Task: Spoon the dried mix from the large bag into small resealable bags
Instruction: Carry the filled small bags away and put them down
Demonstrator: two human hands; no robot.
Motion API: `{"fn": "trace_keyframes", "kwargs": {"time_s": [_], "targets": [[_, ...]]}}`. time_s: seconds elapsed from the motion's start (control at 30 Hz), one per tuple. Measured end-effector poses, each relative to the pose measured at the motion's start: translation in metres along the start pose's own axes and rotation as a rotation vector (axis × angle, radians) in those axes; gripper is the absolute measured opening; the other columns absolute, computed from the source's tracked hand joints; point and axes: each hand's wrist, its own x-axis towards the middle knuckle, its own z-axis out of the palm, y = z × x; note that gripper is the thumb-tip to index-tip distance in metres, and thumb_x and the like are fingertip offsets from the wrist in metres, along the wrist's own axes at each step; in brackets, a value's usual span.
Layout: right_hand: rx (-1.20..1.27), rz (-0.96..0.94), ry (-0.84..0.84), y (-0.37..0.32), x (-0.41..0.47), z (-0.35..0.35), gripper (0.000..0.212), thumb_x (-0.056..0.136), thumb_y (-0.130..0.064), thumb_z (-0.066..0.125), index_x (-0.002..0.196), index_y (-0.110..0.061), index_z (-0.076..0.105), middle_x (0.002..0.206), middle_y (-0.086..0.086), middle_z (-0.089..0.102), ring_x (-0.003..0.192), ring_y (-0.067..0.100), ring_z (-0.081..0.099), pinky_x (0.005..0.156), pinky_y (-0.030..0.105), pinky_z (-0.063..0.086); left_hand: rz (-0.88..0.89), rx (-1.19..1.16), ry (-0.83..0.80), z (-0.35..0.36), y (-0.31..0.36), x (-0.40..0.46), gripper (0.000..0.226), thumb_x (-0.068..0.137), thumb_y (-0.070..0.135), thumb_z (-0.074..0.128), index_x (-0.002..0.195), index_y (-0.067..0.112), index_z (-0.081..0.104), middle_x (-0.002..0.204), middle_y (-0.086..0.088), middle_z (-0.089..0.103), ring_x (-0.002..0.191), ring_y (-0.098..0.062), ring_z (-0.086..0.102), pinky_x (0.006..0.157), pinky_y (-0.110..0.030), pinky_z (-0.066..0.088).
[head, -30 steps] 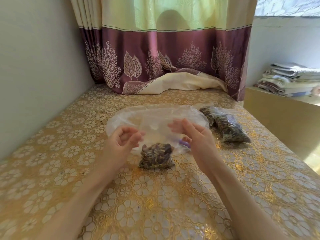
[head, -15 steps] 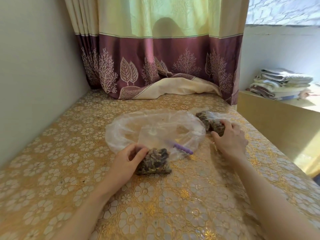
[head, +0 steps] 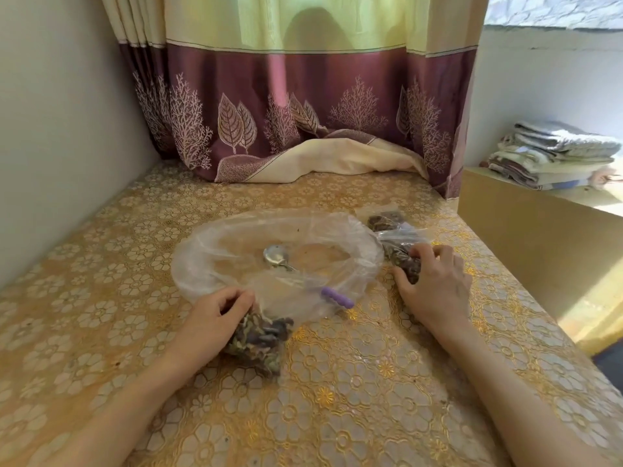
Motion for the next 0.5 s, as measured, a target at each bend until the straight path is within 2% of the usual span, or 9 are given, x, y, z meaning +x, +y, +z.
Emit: {"fn": "trace_keyframes", "kwargs": {"time_s": [0.1, 0.2, 0.3, 0.4, 0.5], "targets": [[0.004, -0.095, -0.032, 0.012, 0.006, 0.001, 0.041, 0.082, -0.035, 0.068, 0.112, -0.012, 0.054, 0.108, 0.014, 0.049, 0.099, 0.032, 0.048, 0.079, 0.045, 0.044, -0.045, 0.042, -0.006, 0.003, -0.001, 0.01, 0.029, 0.091, 0.026, 0.055, 0.069, 0.011, 0.067, 0.067, -0.008, 0.066, 0.067, -0.016, 0.061, 0.06, -0.021, 0.04], [0.014, -0.142, -0.037, 0.016, 0.01, -0.001, 0.039, 0.077, -0.03, 0.072, 0.106, -0.009, 0.056, 0.102, 0.014, 0.049, 0.093, 0.031, 0.048, 0.073, 0.042, 0.043, -0.095, 0.052, -0.036, 0.005, 0.004, 0.018, 0.029, 0.09, 0.025, 0.056, 0.065, 0.012, 0.067, 0.068, 0.001, 0.068, 0.063, -0.007, 0.06, 0.056, -0.014, 0.038], [0.031, -0.108, -0.084, 0.013, 0.009, -0.005, 0.037, 0.074, -0.025, 0.075, 0.101, -0.007, 0.057, 0.1, 0.015, 0.05, 0.09, 0.034, 0.049, 0.07, 0.043, 0.043, -0.166, 0.091, -0.061, 0.005, 0.014, 0.018, 0.029, 0.089, 0.025, 0.057, 0.066, 0.014, 0.069, 0.067, 0.009, 0.068, 0.062, -0.001, 0.059, 0.055, -0.011, 0.037], [0.104, -0.063, -0.176, 0.009, 0.012, -0.016, 0.035, 0.075, -0.023, 0.076, 0.099, -0.007, 0.056, 0.099, 0.011, 0.049, 0.088, 0.03, 0.049, 0.071, 0.044, 0.045, -0.319, -0.002, -0.061, 0.003, 0.027, 0.015, 0.03, 0.09, 0.024, 0.057, 0.063, 0.018, 0.069, 0.068, 0.003, 0.069, 0.067, -0.006, 0.06, 0.058, -0.016, 0.038], [0.331, 0.065, -0.322, 0.006, 0.02, -0.038, 0.03, 0.079, -0.026, 0.073, 0.095, -0.02, 0.048, 0.094, -0.006, 0.044, 0.087, 0.016, 0.045, 0.07, 0.024, 0.04, -0.58, -0.257, 0.013, 0.002, 0.044, 0.01, 0.024, 0.088, 0.026, 0.059, 0.07, 0.016, 0.071, 0.075, -0.002, 0.07, 0.08, -0.016, 0.061, 0.062, -0.025, 0.037]]}}
